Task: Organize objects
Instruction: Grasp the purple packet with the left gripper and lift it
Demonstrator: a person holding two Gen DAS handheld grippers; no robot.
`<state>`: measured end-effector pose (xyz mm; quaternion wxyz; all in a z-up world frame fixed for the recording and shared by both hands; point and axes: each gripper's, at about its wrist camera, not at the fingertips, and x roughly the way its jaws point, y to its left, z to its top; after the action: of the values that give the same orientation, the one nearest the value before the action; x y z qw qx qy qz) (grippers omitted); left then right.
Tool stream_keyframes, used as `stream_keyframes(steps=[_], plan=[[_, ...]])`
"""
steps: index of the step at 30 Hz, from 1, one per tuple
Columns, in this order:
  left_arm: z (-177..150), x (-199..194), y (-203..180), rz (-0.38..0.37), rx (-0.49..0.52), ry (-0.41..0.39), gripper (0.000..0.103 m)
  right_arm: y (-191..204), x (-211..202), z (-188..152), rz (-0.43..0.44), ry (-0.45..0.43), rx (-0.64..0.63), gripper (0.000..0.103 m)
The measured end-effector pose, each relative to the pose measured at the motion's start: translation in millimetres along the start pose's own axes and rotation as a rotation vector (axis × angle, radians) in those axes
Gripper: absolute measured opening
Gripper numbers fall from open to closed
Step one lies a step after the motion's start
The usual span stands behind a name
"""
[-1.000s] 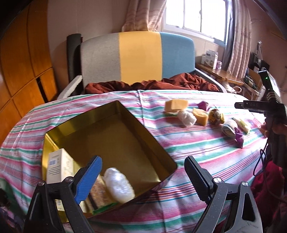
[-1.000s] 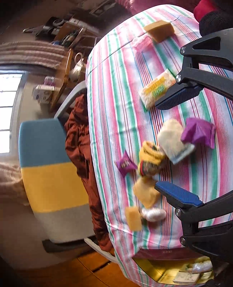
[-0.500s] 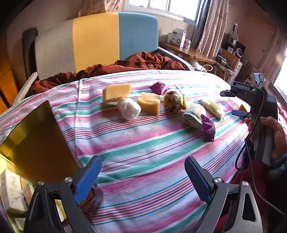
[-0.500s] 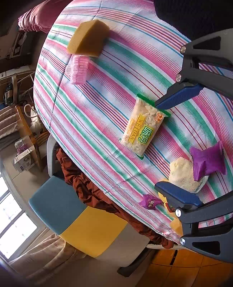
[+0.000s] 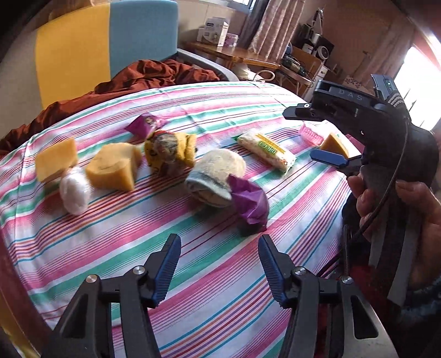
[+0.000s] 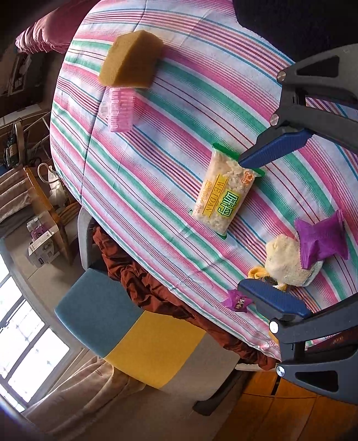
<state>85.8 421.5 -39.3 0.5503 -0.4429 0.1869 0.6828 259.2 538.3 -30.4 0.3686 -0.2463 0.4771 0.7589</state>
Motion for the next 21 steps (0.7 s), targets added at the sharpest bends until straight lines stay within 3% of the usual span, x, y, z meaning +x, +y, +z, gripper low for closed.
stream_keyframes(steps=[8,14,21], plan=[[29.4,47.7,-27.0,-0.051,0.03,0.064,0.054,-1.8,-8.1,3.7,0.004,-0.049,0.006,0.084],[33.0,78.7,-35.7,-0.028,0.025,0.095,0.036,-2.9,-2.2,4.2,0.003,-0.026,0.005,0.084],[1.7,50.3,-20.8,-0.039,0.035,0.059,0.032,-4.5,3.1,4.0,0.003,-0.001,0.014,0.084]])
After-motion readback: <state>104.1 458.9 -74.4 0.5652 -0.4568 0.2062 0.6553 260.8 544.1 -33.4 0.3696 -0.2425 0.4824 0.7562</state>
